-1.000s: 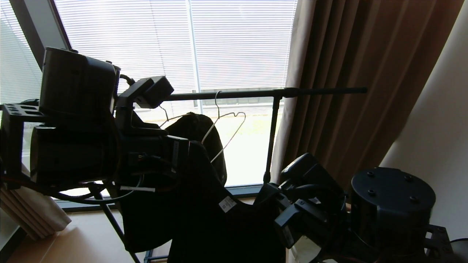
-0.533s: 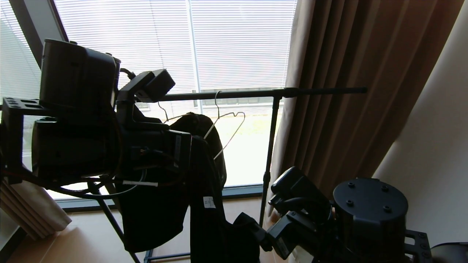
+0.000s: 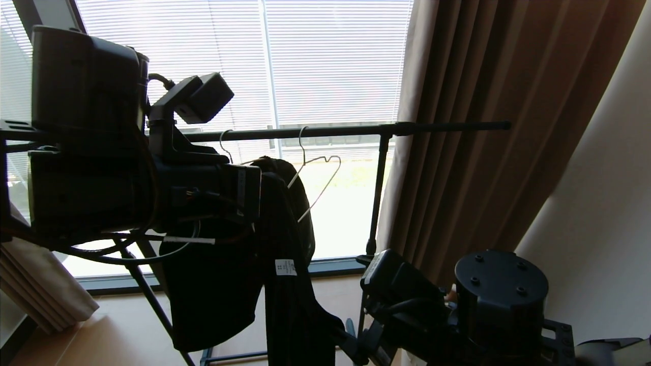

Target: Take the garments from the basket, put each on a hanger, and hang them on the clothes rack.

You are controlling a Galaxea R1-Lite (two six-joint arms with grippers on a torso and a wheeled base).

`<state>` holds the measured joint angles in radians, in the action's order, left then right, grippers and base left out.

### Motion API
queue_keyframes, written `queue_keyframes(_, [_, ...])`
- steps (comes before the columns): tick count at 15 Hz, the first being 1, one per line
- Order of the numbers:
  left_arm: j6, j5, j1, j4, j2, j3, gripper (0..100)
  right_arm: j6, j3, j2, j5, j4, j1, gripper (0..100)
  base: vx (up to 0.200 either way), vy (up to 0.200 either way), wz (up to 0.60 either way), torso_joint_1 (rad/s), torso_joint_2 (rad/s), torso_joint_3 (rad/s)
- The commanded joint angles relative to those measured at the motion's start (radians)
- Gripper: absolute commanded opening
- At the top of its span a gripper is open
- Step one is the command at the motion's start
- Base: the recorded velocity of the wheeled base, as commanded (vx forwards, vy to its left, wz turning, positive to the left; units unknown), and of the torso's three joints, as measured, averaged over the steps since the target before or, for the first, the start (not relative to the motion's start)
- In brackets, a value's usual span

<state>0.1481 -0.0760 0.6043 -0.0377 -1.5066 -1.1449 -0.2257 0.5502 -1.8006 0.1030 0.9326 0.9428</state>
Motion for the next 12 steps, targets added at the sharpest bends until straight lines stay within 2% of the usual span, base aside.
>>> queue_keyframes(1, [0.001, 0.005, 0.0, 0.001, 0.0, -0.007, 0, -0.003, -0.004, -0.003, -0.034, 0.028, -0.001, 100, 0.0, 0.0, 0.0, 0.0, 0.0, 0.0])
queue_keyframes(5, [0.002, 0.076, -0.006, 0.001, -0.02, -0.015, 0, -0.004, -0.019, 0.004, -0.103, 0.101, -0.018, 100, 0.0, 0.0, 0.0, 0.0, 0.0, 0.0])
queue_keyframes(9, [0.004, 0.084, -0.006, 0.001, -0.023, -0.018, 0, -0.004, -0.081, 0.03, -0.121, 0.15, -0.021, 100, 0.0, 0.0, 0.0, 0.0, 0.0, 0.0])
queue_keyframes(12, [0.004, 0.114, -0.006, -0.001, -0.027, -0.03, 0, -0.006, -0.101, 0.053, -0.166, 0.152, -0.021, 100, 0.0, 0.0, 0.0, 0.0, 0.0, 0.0])
